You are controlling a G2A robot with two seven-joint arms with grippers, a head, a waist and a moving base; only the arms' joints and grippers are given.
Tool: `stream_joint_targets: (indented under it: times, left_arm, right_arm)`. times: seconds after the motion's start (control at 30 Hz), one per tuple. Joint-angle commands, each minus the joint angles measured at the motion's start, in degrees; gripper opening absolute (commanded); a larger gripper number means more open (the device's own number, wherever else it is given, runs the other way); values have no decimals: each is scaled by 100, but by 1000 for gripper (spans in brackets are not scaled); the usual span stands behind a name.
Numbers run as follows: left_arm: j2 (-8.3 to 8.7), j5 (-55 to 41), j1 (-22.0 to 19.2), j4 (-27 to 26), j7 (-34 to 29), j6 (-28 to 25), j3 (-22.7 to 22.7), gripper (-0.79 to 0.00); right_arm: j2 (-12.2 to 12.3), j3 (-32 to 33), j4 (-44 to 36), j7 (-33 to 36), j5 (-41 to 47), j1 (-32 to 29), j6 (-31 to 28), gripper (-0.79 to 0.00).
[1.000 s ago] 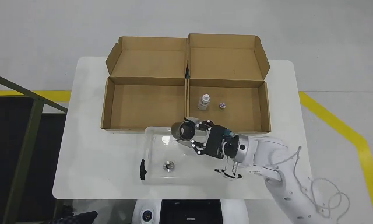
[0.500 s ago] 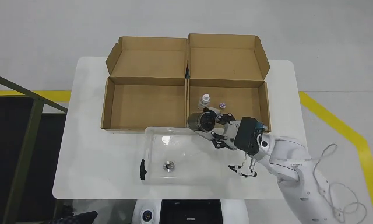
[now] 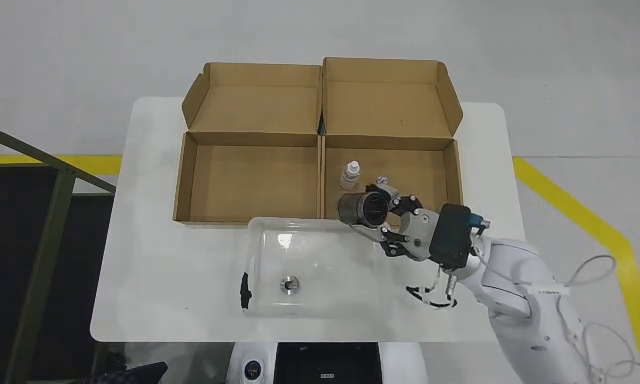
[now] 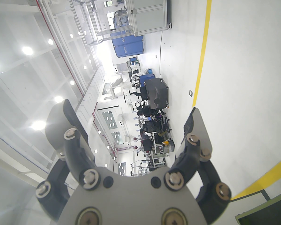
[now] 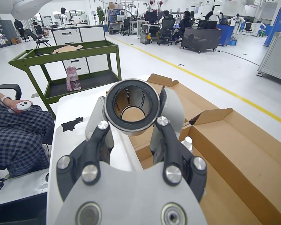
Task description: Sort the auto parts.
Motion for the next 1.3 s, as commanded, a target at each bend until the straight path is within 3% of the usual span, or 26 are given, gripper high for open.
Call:
stream_joint_targets:
  times: [0.0, 0.7, 1.27]
  left_arm:
    - [0, 0, 0, 0, 0, 0, 0, 0]
    - [0, 0, 0, 0, 0, 0, 0, 0]
    - [0, 0, 0, 0, 0, 0, 0, 0]
  right_arm:
    - [3, -2, -16, -1, -7, -10, 4, -785]
    - [-66, -784, 356, 437, -442, 553, 383, -785]
    - [-291, -1782, 1146, 1037, -779, 1617, 1210, -785]
